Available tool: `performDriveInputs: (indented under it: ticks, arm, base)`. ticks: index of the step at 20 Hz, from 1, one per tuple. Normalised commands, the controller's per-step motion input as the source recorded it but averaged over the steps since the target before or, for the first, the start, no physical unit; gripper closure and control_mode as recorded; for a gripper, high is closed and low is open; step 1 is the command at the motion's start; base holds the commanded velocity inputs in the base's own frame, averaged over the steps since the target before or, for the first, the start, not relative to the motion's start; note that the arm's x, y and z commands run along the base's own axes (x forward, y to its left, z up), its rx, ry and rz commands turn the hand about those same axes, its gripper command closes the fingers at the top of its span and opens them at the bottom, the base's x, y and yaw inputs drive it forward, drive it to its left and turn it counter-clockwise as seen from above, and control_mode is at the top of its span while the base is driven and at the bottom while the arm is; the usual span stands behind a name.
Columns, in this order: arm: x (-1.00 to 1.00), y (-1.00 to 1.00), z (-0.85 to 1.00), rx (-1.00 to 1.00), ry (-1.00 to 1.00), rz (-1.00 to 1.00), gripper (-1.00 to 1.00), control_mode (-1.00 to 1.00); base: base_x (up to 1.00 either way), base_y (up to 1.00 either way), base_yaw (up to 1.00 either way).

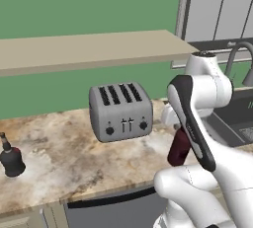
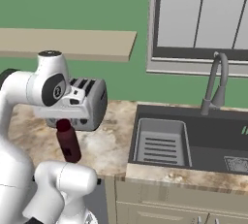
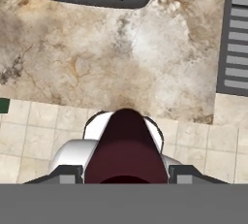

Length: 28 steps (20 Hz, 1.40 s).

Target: Place the drinks on the dining counter in a tight cluster.

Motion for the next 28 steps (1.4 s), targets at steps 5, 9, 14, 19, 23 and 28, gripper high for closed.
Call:
performDriveInputs:
  ticks: [5, 9, 14, 19, 23, 28]
  arm:
    - [-0.07, 0.00, 0.41, 0.00, -0.04, 0.00, 1.00, -1.00]
    - [0.00, 0.00, 0.10, 0.00, 0.00, 0.00, 1.00, -1.00]
    - [0.00, 0.00, 0.01, 0.00, 0.04, 0.00, 1.00, -1.00]
    - [0.00, 0.00, 0.00, 0.00, 0.00, 0.00, 1.00, -1.00]
    - [0.00, 0.00, 0.00, 0.00, 0.00, 0.00, 1.00, -1.00]
    - [0.00, 0.00, 0.00, 0.00, 0.00, 0.00, 1.00, 1.00]
  base:
    - [0.00, 0.00, 0.00]
    - [0.00, 0.00, 0.00]
    - [0.00, 0.00, 0.00]
    - [0.00, 0.00, 0.00]
    - [0.00, 0.00, 0.00]
    - [-0.07, 0.00, 0.00]
